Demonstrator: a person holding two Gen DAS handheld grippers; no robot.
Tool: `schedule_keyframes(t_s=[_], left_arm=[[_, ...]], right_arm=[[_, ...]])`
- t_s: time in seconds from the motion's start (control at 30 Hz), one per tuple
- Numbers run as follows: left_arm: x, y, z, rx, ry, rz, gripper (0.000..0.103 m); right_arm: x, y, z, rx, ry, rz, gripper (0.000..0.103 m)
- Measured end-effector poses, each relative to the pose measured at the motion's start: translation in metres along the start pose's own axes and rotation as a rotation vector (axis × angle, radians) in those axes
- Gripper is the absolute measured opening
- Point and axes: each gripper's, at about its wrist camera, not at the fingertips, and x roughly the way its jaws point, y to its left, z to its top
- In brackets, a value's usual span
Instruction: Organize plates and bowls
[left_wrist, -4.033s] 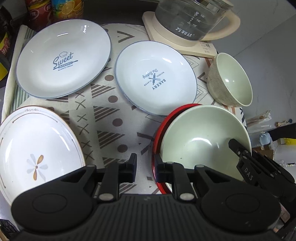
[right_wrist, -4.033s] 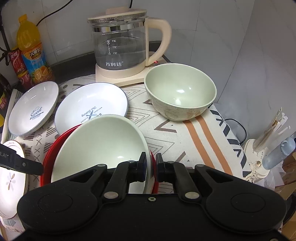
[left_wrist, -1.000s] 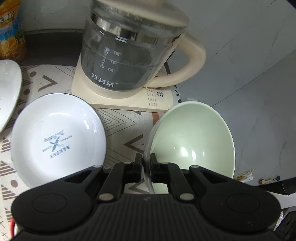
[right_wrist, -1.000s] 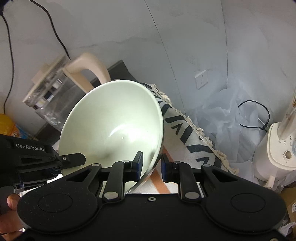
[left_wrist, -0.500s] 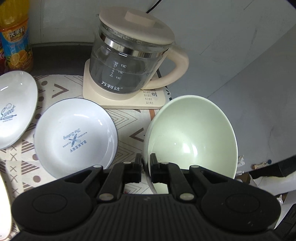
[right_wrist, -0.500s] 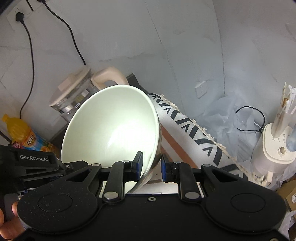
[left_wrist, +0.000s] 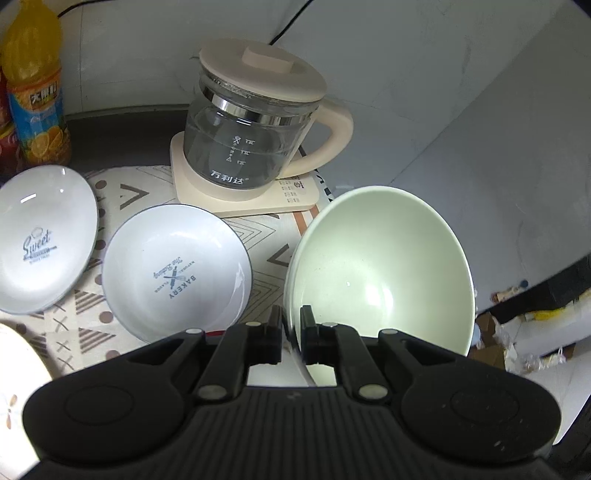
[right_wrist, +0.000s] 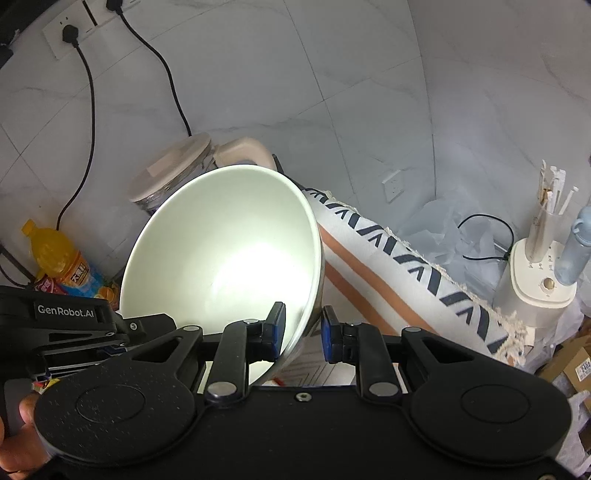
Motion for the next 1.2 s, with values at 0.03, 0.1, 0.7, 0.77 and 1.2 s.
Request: schedule_keyframes(t_s=[0.03, 0.1, 0.7, 0.77, 1.2], left_arm=[[-0.002, 0.001, -0.002, 0.01, -0.002, -0.004, 0.007], [-0.007, 0.006, -0.004, 0.014, 0.001, -0.011, 0.007], [-0.025, 0.054, -0.031, 0.012, 0.082, -0.047, 0.007], [-0.025, 0.06, -0.034, 0.004, 0.095, -0.047, 0.007], [-0.006, 0.086, -0.052, -0.043, 0.189, -0.064, 0.008]], right_arm=[[-0.003, 0.002, -0.003, -0.002, -0.003, -0.004, 0.02], [-0.008, 0.007, -0.01, -0.011, -0.012, -0.014, 0.02], [-0.029, 0.039, -0.061, -0.013, 0.002, -0.073, 0.02], [-0.028, 0.041, -0.066, -0.01, 0.009, -0.077, 0.02], [-0.016, 0.048, -0.089, 0.005, 0.073, -0.128, 0.02]])
